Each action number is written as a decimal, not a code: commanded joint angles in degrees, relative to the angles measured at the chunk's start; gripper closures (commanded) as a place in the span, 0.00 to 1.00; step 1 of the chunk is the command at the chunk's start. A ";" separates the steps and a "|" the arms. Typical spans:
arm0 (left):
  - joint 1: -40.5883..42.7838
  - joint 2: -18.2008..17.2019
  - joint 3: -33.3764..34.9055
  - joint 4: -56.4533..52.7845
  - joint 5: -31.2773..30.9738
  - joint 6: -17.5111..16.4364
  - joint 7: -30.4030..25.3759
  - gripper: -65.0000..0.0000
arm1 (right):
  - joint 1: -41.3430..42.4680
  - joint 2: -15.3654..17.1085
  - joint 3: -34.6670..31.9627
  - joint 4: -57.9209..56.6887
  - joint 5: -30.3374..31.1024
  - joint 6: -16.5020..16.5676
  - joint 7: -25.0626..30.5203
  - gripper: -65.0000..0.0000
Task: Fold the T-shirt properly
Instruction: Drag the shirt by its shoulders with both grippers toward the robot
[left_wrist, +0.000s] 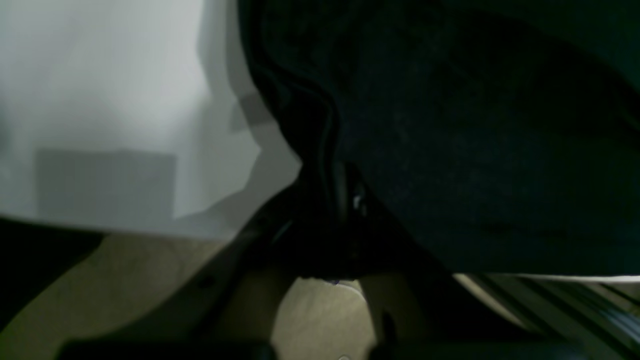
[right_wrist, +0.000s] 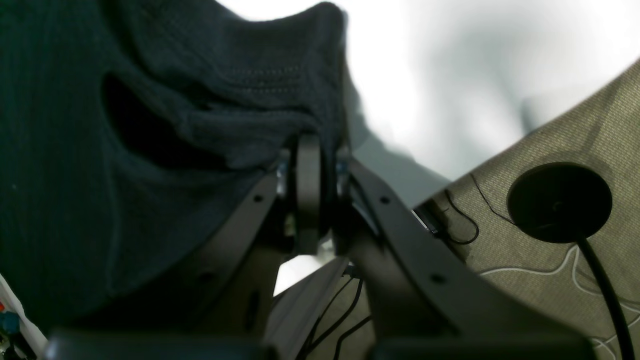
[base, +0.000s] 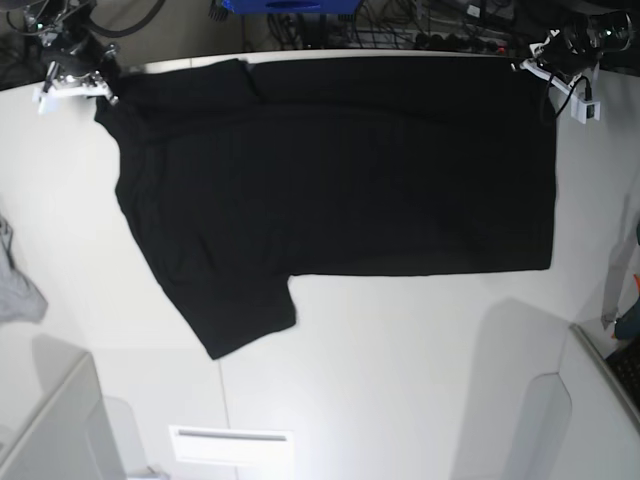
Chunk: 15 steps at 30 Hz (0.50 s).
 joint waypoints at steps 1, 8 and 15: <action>0.79 -0.75 -0.52 1.14 -0.30 0.12 -0.47 0.92 | -0.41 0.51 0.42 1.09 0.46 -0.14 0.82 0.93; 1.23 -0.40 -6.41 2.99 -0.57 0.12 -0.47 0.37 | -2.26 -1.95 1.91 6.98 0.37 0.21 1.52 0.54; 0.61 -0.49 -17.14 9.06 -0.66 0.12 -0.47 0.21 | 0.12 -1.16 5.95 13.31 0.19 0.30 1.96 0.53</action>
